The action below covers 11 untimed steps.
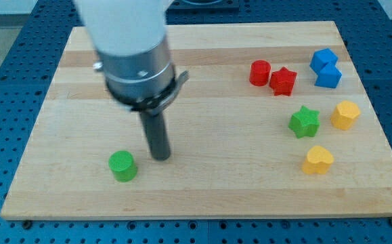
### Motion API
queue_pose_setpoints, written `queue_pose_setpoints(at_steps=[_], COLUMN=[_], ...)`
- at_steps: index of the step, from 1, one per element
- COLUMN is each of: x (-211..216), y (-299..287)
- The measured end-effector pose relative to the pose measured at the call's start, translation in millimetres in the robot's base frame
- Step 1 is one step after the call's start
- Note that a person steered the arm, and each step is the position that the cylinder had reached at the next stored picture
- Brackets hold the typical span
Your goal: Push green star diagonally below red star
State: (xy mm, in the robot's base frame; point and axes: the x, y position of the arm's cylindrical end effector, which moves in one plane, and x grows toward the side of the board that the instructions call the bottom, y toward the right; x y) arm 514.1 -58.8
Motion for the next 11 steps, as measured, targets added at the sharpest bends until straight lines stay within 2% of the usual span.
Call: queue_pose_setpoints(at_steps=[1, 2, 5, 7, 8, 10, 11], x=[-51, -75, -85, -63, -46, -27, -25], y=[36, 88, 275, 271, 245, 134, 121])
